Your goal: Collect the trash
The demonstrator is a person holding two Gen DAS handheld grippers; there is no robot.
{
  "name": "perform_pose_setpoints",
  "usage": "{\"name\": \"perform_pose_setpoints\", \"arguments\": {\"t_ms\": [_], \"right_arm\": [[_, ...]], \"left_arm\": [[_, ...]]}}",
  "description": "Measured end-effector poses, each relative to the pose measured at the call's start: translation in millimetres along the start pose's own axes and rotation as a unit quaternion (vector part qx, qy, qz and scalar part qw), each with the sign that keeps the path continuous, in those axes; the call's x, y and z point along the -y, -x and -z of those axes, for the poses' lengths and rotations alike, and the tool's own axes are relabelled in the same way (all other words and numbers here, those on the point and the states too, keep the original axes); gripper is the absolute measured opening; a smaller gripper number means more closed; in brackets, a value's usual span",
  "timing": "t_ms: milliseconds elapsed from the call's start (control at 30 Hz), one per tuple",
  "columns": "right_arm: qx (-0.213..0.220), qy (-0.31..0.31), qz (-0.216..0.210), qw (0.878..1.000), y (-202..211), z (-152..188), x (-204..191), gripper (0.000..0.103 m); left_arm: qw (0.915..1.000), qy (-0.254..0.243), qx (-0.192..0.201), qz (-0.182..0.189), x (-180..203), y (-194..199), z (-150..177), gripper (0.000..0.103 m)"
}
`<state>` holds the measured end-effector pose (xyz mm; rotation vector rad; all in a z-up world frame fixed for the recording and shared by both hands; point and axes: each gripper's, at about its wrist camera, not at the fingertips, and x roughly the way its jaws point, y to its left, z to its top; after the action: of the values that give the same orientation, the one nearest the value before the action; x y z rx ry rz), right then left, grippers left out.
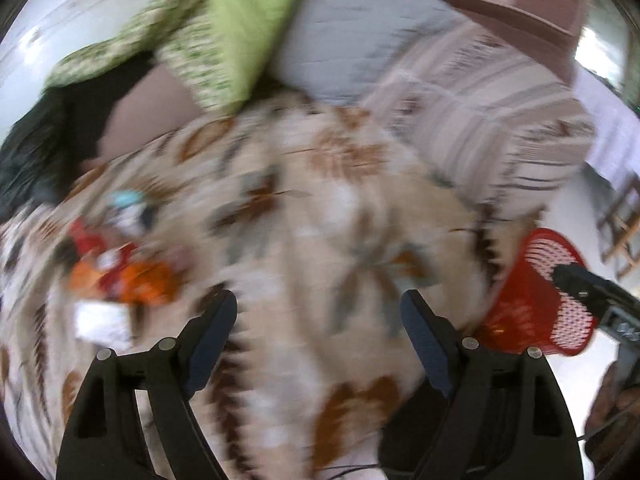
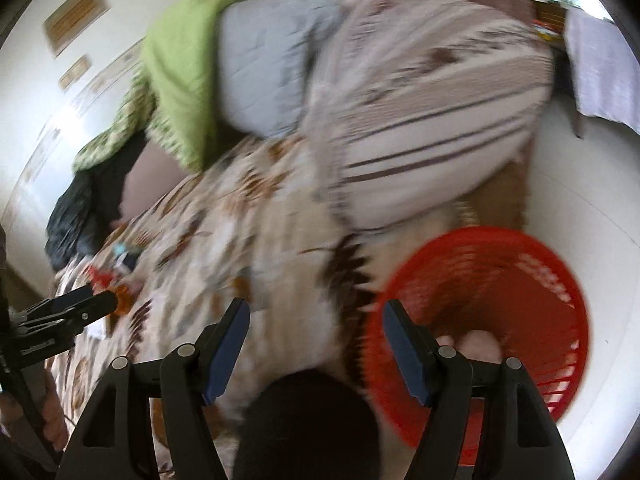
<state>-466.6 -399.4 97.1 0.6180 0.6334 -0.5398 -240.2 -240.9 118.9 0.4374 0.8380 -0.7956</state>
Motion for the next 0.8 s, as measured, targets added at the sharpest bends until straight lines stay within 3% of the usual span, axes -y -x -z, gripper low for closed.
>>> {"name": "perform_pose_setpoints", "arguments": {"t_ms": [167, 300, 433, 533, 633, 700, 800], "right_arm": [[-0.022, 0.059, -0.042, 0.997, -22.7, 2.4, -59.0, 0.072], [-0.031, 0.088, -0.069, 0.993, -36.4, 4.6, -94.8, 0.072], [-0.044, 0.102, -0.088, 0.990, -46.1, 9.9, -114.5, 0.073], [-0.056, 0.110, -0.091, 0.988, -51.6, 15.0, -121.5, 0.073], [-0.066, 0.111, -0.088, 0.988, -56.3, 18.3, -119.1, 0.073], [-0.073, 0.104, -0.086, 0.988, -59.6, 19.4, -115.4, 0.073], [-0.079, 0.099, -0.083, 0.988, -63.5, 20.2, -112.5, 0.073]], "left_arm": [[0.9940, 0.095, -0.027, -0.047, -92.5, -7.0, 25.9, 0.084], [0.9769, 0.186, -0.054, -0.090, -169.0, -21.7, 46.1, 0.087], [0.9449, 0.311, -0.076, -0.069, -238.0, -45.6, 60.7, 0.087], [0.9187, 0.384, -0.077, -0.051, -269.8, -62.4, 67.2, 0.087], [0.8982, 0.430, -0.086, -0.027, -281.9, -81.3, 68.7, 0.087], [0.8930, 0.441, -0.089, -0.022, -281.7, -89.3, 67.9, 0.088], [0.9014, 0.423, -0.084, -0.041, -274.5, -98.7, 57.1, 0.092]]}}
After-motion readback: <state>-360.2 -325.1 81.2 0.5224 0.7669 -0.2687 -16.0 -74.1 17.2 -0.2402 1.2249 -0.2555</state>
